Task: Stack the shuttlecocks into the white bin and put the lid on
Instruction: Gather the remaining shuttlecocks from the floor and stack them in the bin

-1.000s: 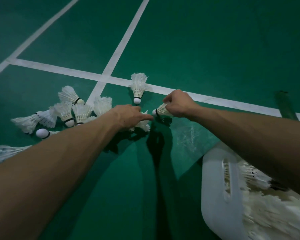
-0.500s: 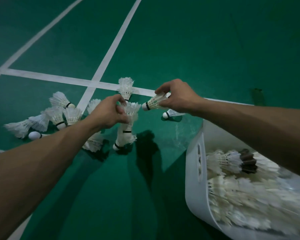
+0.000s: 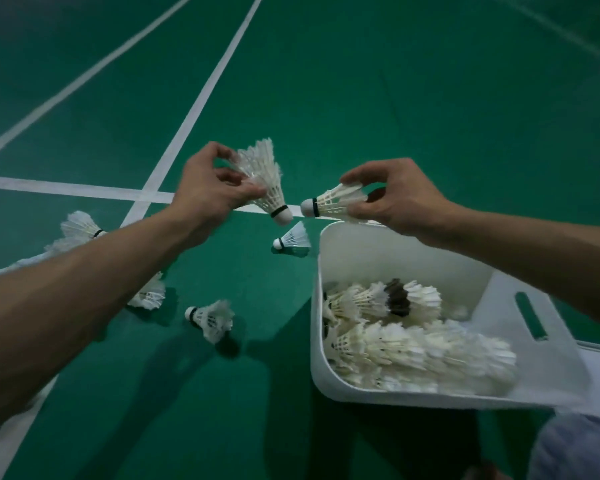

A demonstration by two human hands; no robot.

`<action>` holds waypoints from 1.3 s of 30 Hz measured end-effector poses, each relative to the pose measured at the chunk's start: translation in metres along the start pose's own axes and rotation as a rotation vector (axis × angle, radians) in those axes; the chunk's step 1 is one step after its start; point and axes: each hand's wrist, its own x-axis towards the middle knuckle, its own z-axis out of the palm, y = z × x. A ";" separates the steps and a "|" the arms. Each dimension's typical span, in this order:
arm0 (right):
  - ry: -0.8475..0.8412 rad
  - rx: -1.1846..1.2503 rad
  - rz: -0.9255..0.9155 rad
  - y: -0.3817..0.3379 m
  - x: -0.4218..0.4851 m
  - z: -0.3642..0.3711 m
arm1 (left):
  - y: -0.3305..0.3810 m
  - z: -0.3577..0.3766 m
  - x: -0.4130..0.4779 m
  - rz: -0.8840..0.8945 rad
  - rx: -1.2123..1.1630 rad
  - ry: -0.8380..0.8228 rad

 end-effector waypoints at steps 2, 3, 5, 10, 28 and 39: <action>0.022 0.014 0.012 0.005 -0.015 -0.017 | 0.019 0.016 -0.008 0.041 -0.015 -0.042; 0.031 0.018 0.021 0.010 -0.023 -0.024 | 0.026 0.025 -0.012 0.058 -0.004 -0.065; 0.045 0.026 0.055 0.021 -0.036 -0.036 | 0.035 0.043 -0.018 0.081 0.025 -0.122; 0.048 0.009 0.157 0.060 -0.061 -0.062 | 0.033 0.093 -0.030 0.077 0.091 -0.252; 0.001 -0.381 0.376 0.179 -0.094 -0.077 | -0.014 0.168 -0.030 0.037 0.229 -0.462; -0.137 0.164 0.570 0.185 -0.072 -0.039 | -0.020 0.164 -0.027 0.037 0.271 -0.462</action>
